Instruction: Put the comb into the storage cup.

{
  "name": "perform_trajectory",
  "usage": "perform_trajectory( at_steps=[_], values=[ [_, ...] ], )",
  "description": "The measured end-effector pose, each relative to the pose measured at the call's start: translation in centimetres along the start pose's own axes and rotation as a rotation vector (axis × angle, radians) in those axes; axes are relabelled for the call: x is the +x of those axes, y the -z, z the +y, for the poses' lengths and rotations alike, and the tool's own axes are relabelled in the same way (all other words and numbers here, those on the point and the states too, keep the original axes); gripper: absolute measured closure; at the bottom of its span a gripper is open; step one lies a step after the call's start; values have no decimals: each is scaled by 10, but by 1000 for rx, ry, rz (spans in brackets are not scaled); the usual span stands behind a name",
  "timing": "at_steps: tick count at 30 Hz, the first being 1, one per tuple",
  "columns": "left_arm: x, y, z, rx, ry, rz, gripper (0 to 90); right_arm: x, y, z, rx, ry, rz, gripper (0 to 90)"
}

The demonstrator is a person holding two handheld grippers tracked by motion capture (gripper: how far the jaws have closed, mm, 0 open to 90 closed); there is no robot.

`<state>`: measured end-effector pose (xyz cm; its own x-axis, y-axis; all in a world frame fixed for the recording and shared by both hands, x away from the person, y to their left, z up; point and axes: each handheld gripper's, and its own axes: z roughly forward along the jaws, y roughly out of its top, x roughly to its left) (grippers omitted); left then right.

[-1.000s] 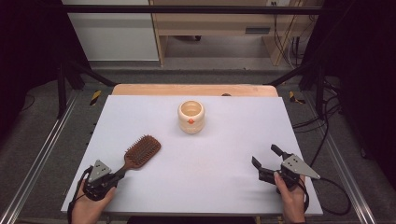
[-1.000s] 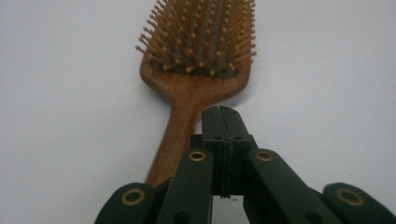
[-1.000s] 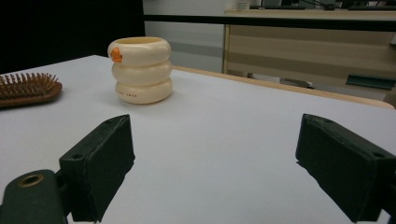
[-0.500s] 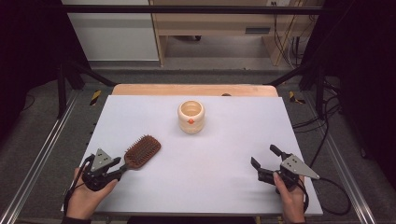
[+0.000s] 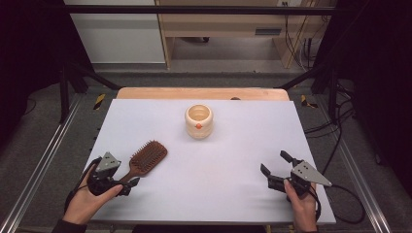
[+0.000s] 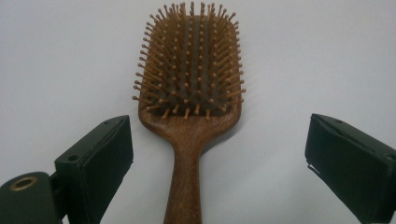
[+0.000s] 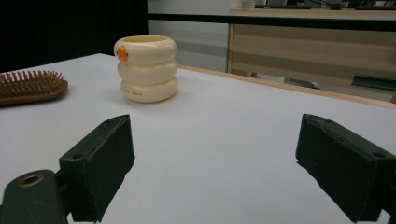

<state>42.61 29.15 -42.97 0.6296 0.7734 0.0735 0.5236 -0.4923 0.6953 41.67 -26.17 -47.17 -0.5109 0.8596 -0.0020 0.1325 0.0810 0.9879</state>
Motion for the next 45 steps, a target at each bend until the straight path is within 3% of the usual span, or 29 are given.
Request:
perform_trajectory(
  at_steps=[12, 14, 28, 45],
  values=[
    [-7, -18, 18, 178, -100, -20, 76, 2, -1, 0, 12, 22, 2, 112],
    [-8, -20, 19, 183, -99, -1, 69, 2, -1, 0, 11, 25, 0, 112],
    [-7, -27, 21, 217, -112, -43, 78, 2, -2, -1, 23, 34, -4, 112],
    [-1, -37, 28, 276, -128, -60, 98, 2, -2, -1, 22, 33, -6, 112]
  ],
)
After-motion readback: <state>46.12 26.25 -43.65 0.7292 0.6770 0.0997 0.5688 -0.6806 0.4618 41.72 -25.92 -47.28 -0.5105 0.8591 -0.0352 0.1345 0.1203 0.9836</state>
